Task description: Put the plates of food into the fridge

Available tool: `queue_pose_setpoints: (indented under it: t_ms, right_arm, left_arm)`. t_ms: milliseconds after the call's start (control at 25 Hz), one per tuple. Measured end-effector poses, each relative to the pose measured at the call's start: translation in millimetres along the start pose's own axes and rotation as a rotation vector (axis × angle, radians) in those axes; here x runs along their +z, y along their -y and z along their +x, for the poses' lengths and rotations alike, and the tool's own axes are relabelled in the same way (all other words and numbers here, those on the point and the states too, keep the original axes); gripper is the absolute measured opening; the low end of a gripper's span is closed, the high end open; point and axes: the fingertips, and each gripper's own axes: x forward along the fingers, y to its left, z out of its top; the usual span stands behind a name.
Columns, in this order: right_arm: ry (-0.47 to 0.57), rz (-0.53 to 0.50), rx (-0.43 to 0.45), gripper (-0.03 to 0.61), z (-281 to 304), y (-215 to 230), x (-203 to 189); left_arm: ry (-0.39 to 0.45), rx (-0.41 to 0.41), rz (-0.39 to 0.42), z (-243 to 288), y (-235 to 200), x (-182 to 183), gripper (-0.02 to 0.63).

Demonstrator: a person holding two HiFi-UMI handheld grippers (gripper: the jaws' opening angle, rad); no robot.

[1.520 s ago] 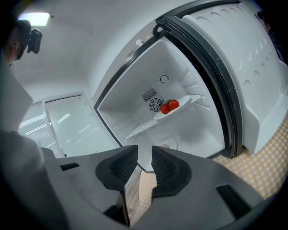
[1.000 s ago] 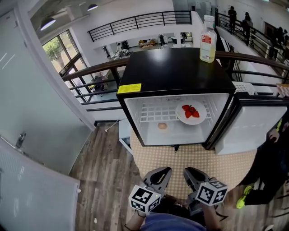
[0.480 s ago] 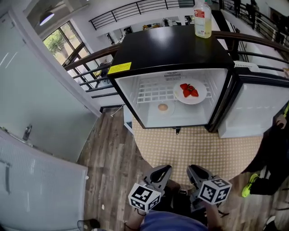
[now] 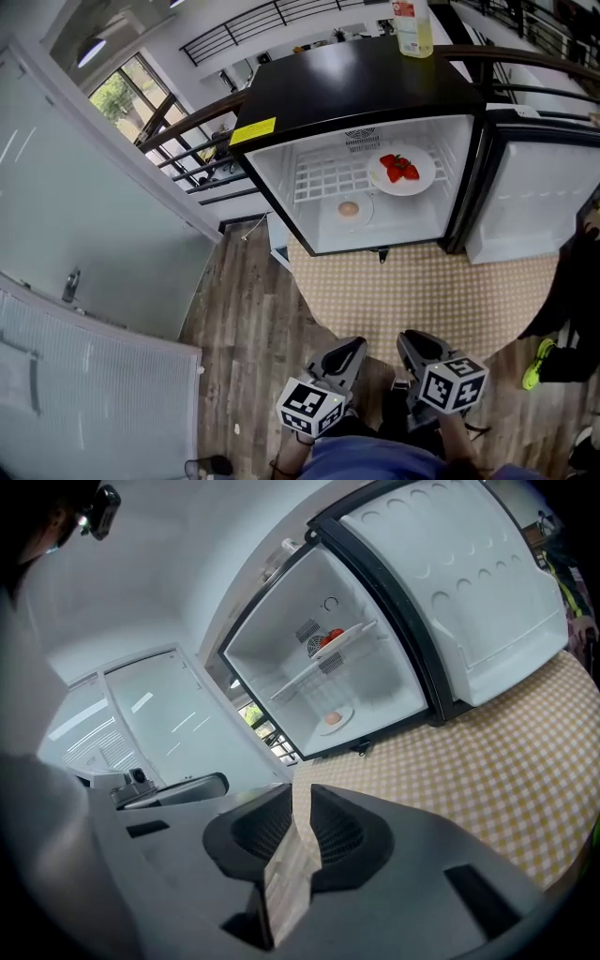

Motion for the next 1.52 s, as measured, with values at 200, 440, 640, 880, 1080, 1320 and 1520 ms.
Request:
queue_pose_setpoints:
  t_ms: [200,440,640,880,1080,1320,1520]
  right_arm:
    - [-0.008,-0.024,0.007,0.071,4.7,-33.7,-18.8]
    - [0.005,-0.03,0.013,0.064,8.5,-97.6,-58.1]
    - [0.033,-0.024,0.002,0.061,3.8,-147.0,-100.7]
    - [0.031,-0.023,-0.038,0.058,-12.2,-186.9,-155.7]
    - [0.031,-0.04,-0.079,0.055,-29.5,-206.7,-180.4]
    - [0.042,-0.074,-0.106,0.052,-48.7,-212.0,-186.9]
    - [0.033,-0.106,-0.113,0.046,-66.3,-215.4,-191.4]
  left_arm:
    - [0.018,-0.011,0.017,-31.2,-3.2,-6.4,0.015]
    - [0.034,-0.002,0.005,-100.0,-16.3,-29.1,0.015]
    - [0.058,-0.007,-0.004,-159.6,-25.9,-50.2,0.015]
    - [0.077,-0.041,-0.032,-215.1,-22.2,-76.0,0.015]
    - [0.111,-0.077,-0.046,-238.5,-16.2,-79.1,0.015]
    - [0.147,-0.109,-0.05,-249.1,2.4,-76.6,0.015]
    - [0.168,-0.112,-0.061,-255.0,22.0,-73.7,0.015]
